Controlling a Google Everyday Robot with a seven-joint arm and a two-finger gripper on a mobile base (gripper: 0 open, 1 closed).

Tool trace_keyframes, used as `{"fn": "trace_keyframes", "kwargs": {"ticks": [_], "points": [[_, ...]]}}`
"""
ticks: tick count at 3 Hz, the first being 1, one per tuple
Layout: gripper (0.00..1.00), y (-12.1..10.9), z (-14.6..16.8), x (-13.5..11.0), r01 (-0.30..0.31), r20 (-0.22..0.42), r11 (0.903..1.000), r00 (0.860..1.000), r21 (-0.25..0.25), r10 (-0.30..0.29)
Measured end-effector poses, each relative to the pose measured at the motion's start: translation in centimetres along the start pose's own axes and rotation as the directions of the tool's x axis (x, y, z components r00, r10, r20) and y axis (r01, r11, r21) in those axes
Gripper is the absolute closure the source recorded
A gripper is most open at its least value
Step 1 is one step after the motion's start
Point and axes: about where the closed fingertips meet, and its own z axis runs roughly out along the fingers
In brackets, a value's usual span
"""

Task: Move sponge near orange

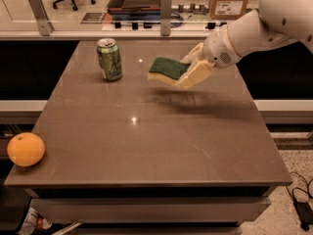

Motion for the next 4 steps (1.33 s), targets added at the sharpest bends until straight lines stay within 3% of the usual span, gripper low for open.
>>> {"fn": "trace_keyframes", "kwargs": {"ticks": [1,4], "points": [[1.0,0.7,-1.9,-1.0,0.031,0.005,0.9993,1.0,-0.023,-0.031],[1.0,6.9,0.3,-4.6,0.16,-0.027,0.9769,0.986,-0.142,-0.165]]}}
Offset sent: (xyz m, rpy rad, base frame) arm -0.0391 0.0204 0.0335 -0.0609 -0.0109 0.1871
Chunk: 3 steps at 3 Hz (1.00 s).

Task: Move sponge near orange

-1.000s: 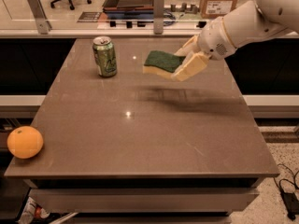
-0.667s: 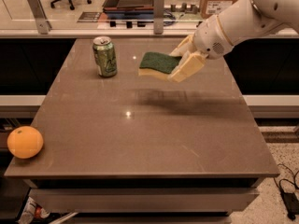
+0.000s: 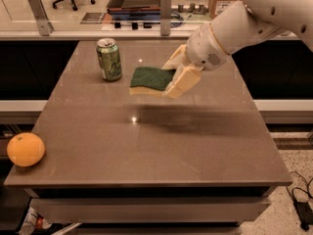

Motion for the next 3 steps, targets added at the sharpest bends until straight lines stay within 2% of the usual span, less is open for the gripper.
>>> {"fn": "trace_keyframes", "kwargs": {"ticks": [3], "points": [[1.0,7.2,4.6,-3.2,0.047,-0.002,0.9985,0.999,-0.028,-0.047]]}}
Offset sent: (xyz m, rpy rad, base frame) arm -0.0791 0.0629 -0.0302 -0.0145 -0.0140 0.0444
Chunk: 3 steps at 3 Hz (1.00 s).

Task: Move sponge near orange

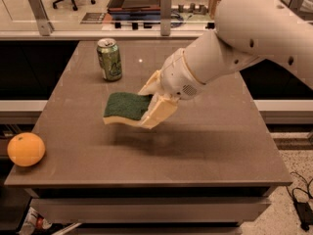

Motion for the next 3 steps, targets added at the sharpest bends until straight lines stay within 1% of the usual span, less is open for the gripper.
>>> {"fn": "trace_keyframes", "kwargs": {"ticks": [1,2,3], "points": [[1.0,1.0,1.2,-0.4,0.012,0.002,0.9996,1.0,-0.026,-0.012],[1.0,0.1,5.3,1.7,0.029,-0.011,0.9973,0.999,-0.068,-0.03],[1.0,0.0,7.9,3.0,0.021,-0.004,0.9956,1.0,-0.092,-0.022]]}}
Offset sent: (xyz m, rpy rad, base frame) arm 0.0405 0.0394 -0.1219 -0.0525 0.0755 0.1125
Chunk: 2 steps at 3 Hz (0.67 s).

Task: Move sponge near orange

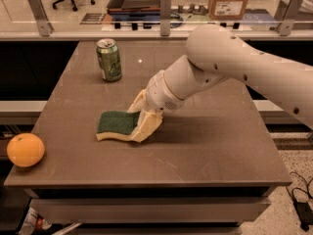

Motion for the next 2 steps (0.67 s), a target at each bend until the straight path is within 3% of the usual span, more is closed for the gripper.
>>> {"fn": "trace_keyframes", "kwargs": {"ticks": [2], "points": [[1.0,-0.17,-0.92,-0.82,0.0,0.0,1.0,1.0,0.0,0.0]]}}
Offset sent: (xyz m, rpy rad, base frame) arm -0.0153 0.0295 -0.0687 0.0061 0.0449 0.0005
